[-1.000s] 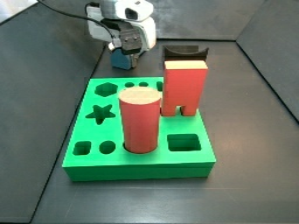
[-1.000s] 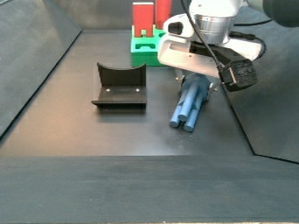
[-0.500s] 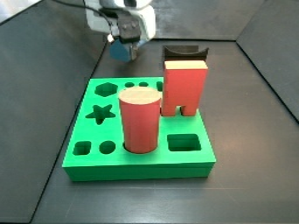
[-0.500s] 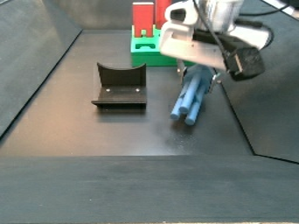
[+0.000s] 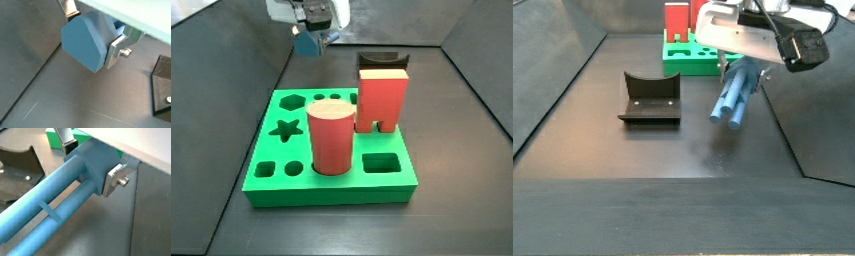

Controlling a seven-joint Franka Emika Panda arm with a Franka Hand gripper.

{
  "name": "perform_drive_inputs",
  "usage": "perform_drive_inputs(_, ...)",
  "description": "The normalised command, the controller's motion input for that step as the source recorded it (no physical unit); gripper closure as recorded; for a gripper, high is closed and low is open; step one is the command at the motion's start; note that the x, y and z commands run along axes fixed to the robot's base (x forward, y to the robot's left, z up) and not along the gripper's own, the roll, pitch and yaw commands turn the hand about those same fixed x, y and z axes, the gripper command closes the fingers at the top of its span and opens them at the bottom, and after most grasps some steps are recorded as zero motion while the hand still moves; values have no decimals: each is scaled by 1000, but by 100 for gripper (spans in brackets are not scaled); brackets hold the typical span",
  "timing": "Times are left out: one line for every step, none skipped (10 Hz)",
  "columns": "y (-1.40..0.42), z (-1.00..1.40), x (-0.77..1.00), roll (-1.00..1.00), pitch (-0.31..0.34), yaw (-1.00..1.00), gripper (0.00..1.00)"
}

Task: Pick up the 3 prong object. Move up. Place the 3 prong object on the fixture. Regrasp the 3 prong object. Move to above the board. Insert the 3 prong object.
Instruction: Place the 3 prong object on the fixture.

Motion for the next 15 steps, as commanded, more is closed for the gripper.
perform_drive_inputs(1, 1000, -17, 7, 36, -5, 100)
perform_drive_inputs(7, 1000, -22, 18, 38, -7, 100)
perform_drive_inputs(9, 1000, -24, 25, 36, -10, 100)
perform_drive_inputs(13, 1000, -30, 38, 37, -15, 100)
perform_drive_inputs(16, 1000, -32, 48, 37, -16, 100)
perform_drive_inputs(22, 1000, -35, 61, 40, -17, 100)
perform_drive_inputs(23, 941, -35, 67, 43, -17, 100)
perform_drive_inputs(21, 750, -25, 75, 48, -12, 100)
perform_drive_inputs(21, 557, -14, 84, 58, -8, 100)
perform_drive_inputs(22, 408, -6, 90, 69, -5, 100)
perform_drive_inputs(22, 259, -2, 96, 77, -1, 100)
perform_drive_inputs(-359, 127, 1000, 43, 92, 1000, 100)
perform_drive_inputs(-357, 90, 1000, 43, 105, 1000, 100)
perform_drive_inputs(-326, 89, 1000, 45, 127, 1000, 100)
perform_drive_inputs(-297, 87, 1000, 44, 158, 1000, 100)
